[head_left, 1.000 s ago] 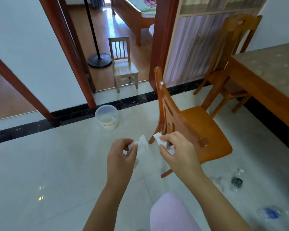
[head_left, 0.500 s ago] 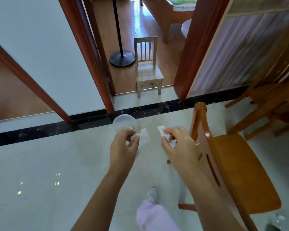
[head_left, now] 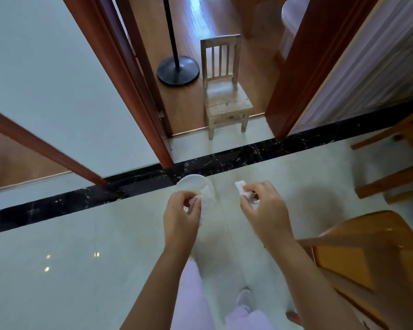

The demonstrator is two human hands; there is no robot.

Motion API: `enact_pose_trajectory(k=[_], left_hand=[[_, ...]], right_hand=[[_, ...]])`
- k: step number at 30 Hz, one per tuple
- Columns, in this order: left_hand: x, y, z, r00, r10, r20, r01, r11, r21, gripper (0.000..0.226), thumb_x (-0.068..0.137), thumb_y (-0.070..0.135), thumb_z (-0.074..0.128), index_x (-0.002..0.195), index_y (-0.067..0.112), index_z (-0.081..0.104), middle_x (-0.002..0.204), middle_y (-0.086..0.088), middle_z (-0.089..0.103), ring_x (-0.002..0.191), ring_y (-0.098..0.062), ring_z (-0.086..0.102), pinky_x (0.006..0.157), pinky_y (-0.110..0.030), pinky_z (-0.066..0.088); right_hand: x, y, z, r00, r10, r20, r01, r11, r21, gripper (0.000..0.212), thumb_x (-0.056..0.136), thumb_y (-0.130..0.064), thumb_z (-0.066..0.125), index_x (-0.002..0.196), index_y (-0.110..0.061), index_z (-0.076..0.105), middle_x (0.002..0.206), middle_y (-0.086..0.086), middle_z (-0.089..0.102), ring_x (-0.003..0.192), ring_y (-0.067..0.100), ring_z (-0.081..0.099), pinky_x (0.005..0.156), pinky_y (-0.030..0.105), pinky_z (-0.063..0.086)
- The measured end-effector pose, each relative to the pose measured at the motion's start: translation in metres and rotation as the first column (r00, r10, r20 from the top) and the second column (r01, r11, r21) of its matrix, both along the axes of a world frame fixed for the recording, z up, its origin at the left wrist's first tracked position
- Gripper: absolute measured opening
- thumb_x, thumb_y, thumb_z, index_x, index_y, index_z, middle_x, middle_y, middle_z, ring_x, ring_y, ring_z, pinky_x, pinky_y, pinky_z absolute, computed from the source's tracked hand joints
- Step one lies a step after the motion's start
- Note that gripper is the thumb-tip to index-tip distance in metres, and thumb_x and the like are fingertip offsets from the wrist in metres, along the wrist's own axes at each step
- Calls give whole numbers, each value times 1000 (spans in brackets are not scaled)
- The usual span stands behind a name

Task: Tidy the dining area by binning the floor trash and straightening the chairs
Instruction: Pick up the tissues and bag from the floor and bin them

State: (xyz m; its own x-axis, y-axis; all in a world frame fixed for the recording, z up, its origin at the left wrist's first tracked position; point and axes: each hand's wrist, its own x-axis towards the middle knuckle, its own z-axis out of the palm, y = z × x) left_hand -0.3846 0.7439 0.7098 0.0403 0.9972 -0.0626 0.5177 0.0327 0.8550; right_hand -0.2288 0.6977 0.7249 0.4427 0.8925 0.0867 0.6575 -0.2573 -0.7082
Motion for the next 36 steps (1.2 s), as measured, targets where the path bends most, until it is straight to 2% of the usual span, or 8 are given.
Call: enact_pose_trajectory(k=[3,5,8,18,24,27,33,36], left_hand=[[-10,57,-28,1000,-28,-8,28,999,-29,9,84,9,61,83,17,58,79,2,59,74,-8,54,62,-8,40],[-14,93,-53,999,-49,-16,49,998,-41,10,85,9,60,82,17,57,79,3,58,74,-8,54,62,-8,39],[-17,137,-104,997,-55,-47,50,994,-97,8,85,10,60,83,17,57,80,2,59,74,-7,54,62,-7,39],[-31,185,-310,989,124,-83,-146,914,-379,4,87,13,58,84,15,57,79,5,60,75,-13,56,62,-19,41],[-32,187,-405,977,184,-104,-211,845,-491,3,88,15,57,88,12,58,80,5,59,75,-13,55,69,-29,43],[-32,190,-435,975,185,-120,-220,834,-507,3,88,15,58,88,12,57,79,7,58,73,-10,54,67,-27,41],[-31,198,-470,964,211,-160,-264,811,-523,6,89,18,57,89,12,56,77,7,56,71,-11,52,64,-26,37],[-28,203,-475,964,224,-142,-265,806,-529,9,90,19,55,93,10,56,79,6,56,76,-14,53,67,-26,37]], right_hand=[[-12,53,-28,999,-48,-11,47,999,-18,13,77,-3,66,90,-5,64,80,2,56,68,15,52,63,21,40],[-20,85,-55,998,-54,-30,54,998,-18,11,76,-4,66,87,-5,64,78,-2,52,65,11,48,61,10,34],[-29,123,-106,996,-23,-84,15,995,-96,12,77,-5,67,89,-7,64,79,-3,53,66,10,49,63,2,35],[-18,180,-306,982,4,-187,-60,954,-294,12,81,-8,63,92,-11,64,84,-1,57,72,12,53,62,13,38],[-25,183,-415,960,-91,-266,-44,887,-461,14,84,-10,58,97,-8,63,91,0,55,69,10,51,60,11,34],[-32,184,-449,946,-142,-290,-26,861,-508,13,84,-10,57,96,-8,63,94,2,56,69,8,49,59,8,32],[-39,197,-481,923,-206,-324,-9,831,-556,15,86,-12,51,97,-9,61,100,4,57,76,13,50,58,14,30],[-43,207,-484,900,-238,-366,-3,835,-550,13,87,-14,52,96,-12,60,102,3,57,78,12,51,56,6,33]])
